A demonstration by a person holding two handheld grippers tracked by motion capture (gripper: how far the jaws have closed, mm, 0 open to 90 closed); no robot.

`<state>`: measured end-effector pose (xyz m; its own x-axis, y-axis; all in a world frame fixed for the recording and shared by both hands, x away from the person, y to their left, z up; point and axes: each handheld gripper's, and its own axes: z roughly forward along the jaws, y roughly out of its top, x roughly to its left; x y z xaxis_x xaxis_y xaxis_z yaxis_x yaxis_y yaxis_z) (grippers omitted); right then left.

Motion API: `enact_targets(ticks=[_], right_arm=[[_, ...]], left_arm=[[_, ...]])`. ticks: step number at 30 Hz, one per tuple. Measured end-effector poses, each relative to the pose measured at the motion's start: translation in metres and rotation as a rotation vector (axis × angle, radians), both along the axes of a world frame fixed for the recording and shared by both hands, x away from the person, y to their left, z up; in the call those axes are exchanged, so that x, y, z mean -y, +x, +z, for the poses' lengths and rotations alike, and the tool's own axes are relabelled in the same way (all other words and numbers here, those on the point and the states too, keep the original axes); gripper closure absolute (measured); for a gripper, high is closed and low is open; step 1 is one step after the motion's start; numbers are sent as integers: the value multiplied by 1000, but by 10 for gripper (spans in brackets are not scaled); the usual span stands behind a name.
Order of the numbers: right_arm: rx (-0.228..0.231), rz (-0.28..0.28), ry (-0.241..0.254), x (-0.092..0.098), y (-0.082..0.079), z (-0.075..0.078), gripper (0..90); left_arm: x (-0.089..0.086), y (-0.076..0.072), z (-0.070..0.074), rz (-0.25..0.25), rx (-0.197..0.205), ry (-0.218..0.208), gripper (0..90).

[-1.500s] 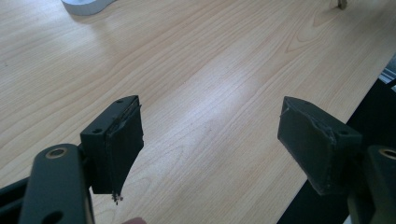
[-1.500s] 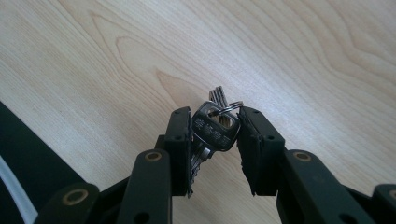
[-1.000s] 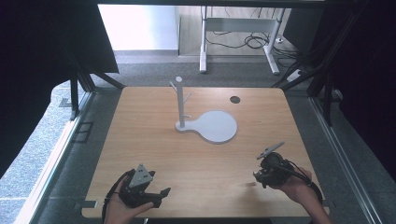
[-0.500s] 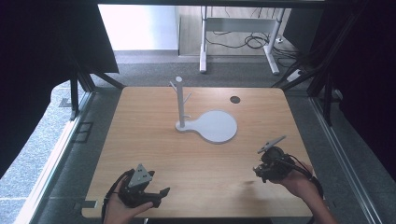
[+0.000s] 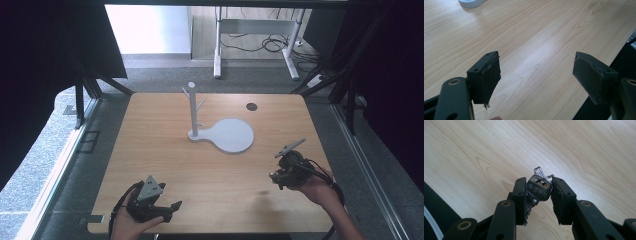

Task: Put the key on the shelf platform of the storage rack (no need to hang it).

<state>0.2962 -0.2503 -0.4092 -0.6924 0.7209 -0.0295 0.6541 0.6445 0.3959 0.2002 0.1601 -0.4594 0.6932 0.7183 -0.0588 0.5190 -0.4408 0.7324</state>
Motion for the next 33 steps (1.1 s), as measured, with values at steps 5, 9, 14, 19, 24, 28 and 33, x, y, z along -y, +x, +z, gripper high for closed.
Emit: enact_targets(ticks=[5, 9, 14, 19, 24, 28, 33], right_arm=[[6, 3, 4, -3, 6, 4, 665], [9, 1, 9, -7, 13, 6, 665], [13, 9, 14, -13, 21, 11, 665], [16, 13, 23, -17, 28, 15, 665], [13, 19, 24, -21, 35, 17, 665], [10, 17, 27, -24, 39, 18, 665], [9, 21, 30, -26, 44, 20, 665]], left_arm=[[0, 0, 0, -3, -2, 3, 225], [0, 0, -1, -4, -3, 4, 225], [0, 0, -1, -3, -3, 5, 225], [0, 1, -1, -3, -3, 3, 225], [-1, 1, -1, -3, -4, 5, 225], [-1, 1, -1, -2, -3, 4, 225], [-1, 1, -1, -1, -4, 5, 225]])
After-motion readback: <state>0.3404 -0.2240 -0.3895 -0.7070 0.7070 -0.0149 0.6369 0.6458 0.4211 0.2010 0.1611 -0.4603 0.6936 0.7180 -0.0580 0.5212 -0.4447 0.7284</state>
